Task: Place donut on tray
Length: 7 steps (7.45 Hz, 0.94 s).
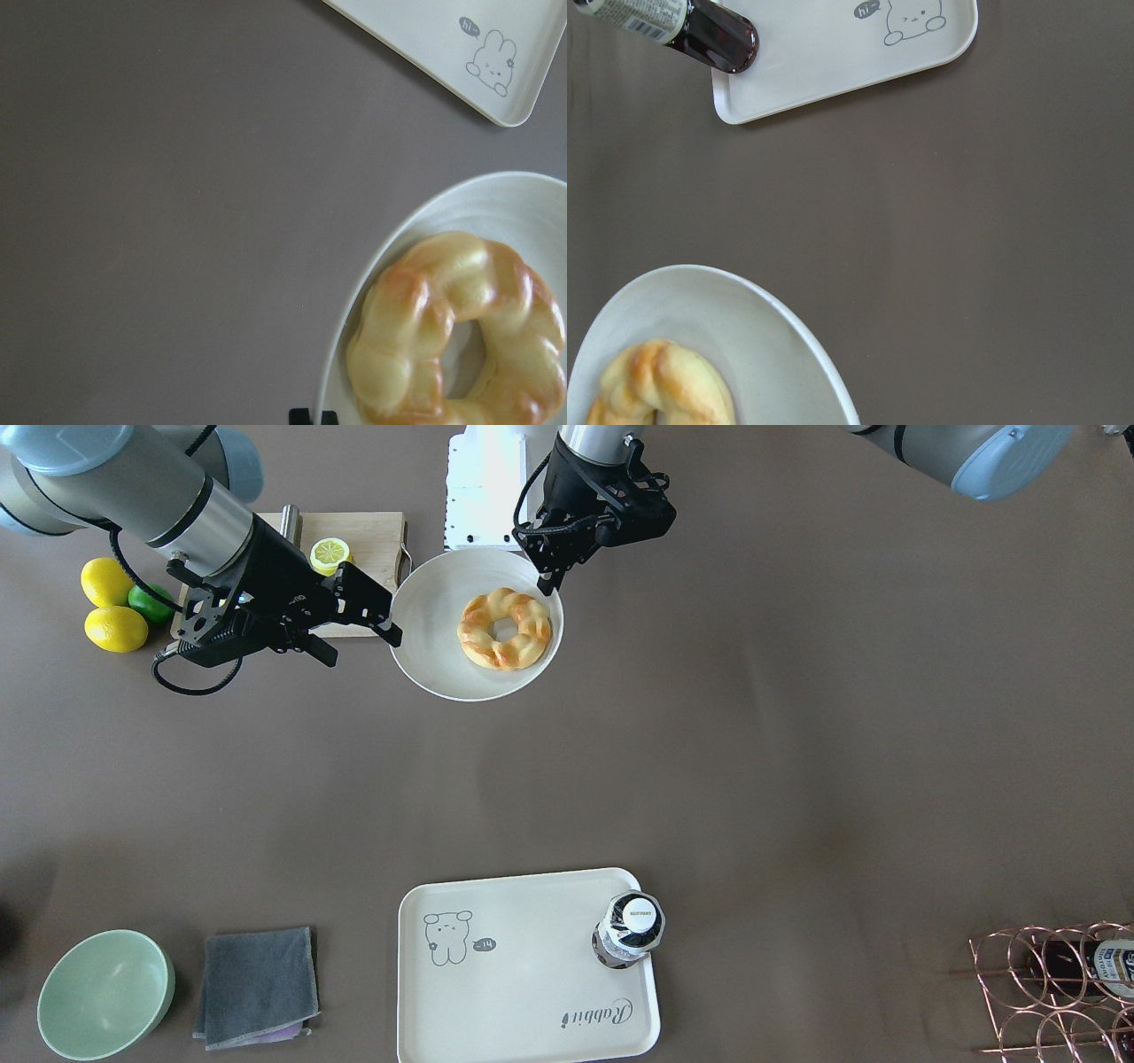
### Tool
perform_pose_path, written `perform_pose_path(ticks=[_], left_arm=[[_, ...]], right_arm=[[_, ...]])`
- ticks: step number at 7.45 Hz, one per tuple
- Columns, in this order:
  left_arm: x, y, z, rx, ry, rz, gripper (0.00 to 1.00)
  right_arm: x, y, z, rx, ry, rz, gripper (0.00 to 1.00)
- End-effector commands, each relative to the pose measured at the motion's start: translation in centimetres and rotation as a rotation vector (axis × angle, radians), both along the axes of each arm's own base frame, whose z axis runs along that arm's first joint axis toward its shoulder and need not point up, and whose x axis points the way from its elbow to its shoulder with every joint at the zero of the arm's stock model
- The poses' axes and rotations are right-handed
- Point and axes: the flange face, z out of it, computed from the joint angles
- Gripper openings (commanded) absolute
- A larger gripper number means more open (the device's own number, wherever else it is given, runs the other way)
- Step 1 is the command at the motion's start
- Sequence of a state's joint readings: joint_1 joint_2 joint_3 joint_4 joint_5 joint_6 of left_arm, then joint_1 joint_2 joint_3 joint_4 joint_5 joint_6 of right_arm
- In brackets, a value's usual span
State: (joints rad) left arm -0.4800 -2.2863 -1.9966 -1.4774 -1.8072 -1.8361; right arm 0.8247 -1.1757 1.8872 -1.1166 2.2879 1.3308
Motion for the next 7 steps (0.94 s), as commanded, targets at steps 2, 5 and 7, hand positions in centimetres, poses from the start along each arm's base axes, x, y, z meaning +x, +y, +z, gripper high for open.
perform_pose_path(ticks=[2, 5, 7], left_arm=[[-0.2, -0.5, -0.6, 0.002, 0.006, -0.008, 0.00], [0.0, -1.2, 0.0, 0.003, -0.007, -0.014, 0.00], [0.2, -1.3, 0.3, 0.004, -0.012, -0.014, 0.00]], right_arm=[[-2.5, 2.4, -0.2, -0.002, -0.003, -0.055, 0.99], [-2.2, 2.7, -0.1, -0.015, -0.004, -0.051, 0.36], [-2.0, 2.7, -0.3, -0.014, -0.007, -0.051, 0.23]])
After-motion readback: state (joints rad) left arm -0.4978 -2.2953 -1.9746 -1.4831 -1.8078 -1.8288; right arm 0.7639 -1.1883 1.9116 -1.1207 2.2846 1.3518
